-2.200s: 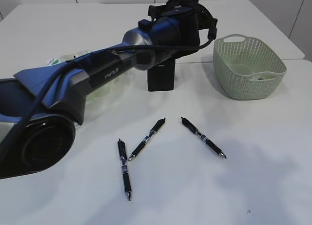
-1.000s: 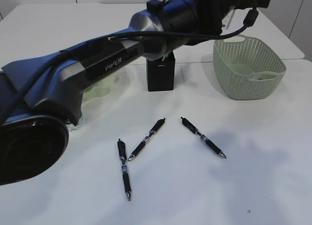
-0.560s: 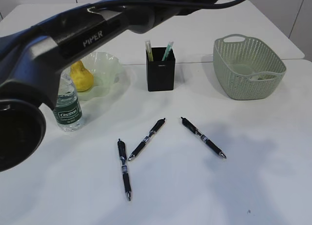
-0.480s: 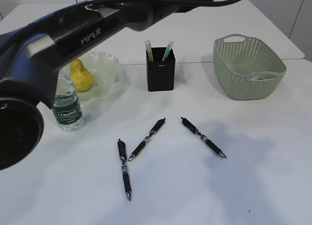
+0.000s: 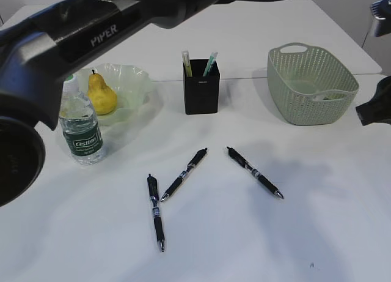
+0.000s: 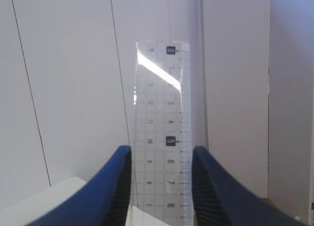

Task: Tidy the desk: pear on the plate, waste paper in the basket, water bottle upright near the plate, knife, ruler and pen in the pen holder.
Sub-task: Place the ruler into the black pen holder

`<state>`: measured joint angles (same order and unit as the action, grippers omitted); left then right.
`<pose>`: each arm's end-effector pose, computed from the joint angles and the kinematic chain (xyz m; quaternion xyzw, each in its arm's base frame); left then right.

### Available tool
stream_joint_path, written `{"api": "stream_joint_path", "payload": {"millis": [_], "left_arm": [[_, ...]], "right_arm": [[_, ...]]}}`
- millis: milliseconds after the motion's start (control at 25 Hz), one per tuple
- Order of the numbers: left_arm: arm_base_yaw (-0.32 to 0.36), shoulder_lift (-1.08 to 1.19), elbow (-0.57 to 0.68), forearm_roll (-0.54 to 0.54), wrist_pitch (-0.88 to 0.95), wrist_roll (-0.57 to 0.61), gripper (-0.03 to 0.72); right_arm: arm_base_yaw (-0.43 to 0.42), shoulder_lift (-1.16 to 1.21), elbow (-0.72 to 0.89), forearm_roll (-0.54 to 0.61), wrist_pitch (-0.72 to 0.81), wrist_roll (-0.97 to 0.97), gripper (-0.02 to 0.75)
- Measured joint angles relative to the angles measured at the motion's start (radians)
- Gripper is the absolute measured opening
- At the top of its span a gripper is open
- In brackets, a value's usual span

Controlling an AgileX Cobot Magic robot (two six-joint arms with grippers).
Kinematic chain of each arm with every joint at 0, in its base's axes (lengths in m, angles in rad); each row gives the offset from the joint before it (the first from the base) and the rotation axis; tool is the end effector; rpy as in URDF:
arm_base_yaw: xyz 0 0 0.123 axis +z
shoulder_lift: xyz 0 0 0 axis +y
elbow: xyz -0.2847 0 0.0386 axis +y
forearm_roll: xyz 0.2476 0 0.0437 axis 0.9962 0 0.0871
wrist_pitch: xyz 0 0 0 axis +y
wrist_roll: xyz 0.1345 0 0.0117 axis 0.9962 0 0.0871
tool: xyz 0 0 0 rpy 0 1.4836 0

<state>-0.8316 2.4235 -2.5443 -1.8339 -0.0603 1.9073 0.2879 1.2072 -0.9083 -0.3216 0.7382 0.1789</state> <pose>0.4185 -0.4475 0.3802 0.2576 0.5816 -0.2685 0.7234 0.2611 0.0474 0.2664 -0.1309 0.9342 -0.0653 0.3255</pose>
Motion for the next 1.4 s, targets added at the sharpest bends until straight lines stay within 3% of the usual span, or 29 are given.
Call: {"api": "stream_joint_path", "payload": {"millis": [240, 360, 520, 720, 840, 1040, 1400], "left_arm": [[0.0, -0.005, 0.0, 0.0, 0.012, -0.007, 0.265], [0.0, -0.005, 0.0, 0.0, 0.02, -0.072, 0.265], [0.013, -0.005, 0.0, 0.008, 0.221, -0.122, 0.265], [0.086, -0.009, 0.0, 0.163, 0.694, -0.356, 0.265], [0.131, -0.009, 0.0, 0.245, 0.818, -0.493, 0.265], [0.19, -0.009, 0.0, 0.291, 0.886, -0.676, 0.265], [0.319, -0.009, 0.0, 0.391, 1.115, -0.746, 0.264]], "right_arm": [[0.0, 0.089, 0.0, -0.002, -0.042, 0.024, 0.261], [0.0, 0.134, 0.0, -0.002, -0.056, 0.029, 0.261], [0.0, 0.177, 0.0, -0.002, -0.065, 0.033, 0.261], [0.0, 0.193, 0.0, -0.002, -0.072, 0.039, 0.261], [0.0, 0.194, 0.0, -0.002, -0.083, 0.039, 0.261], [0.0, 0.195, 0.0, -0.002, -0.086, 0.041, 0.26], [0.0, 0.195, 0.0, -0.002, -0.07, 0.041, 0.261]]}}
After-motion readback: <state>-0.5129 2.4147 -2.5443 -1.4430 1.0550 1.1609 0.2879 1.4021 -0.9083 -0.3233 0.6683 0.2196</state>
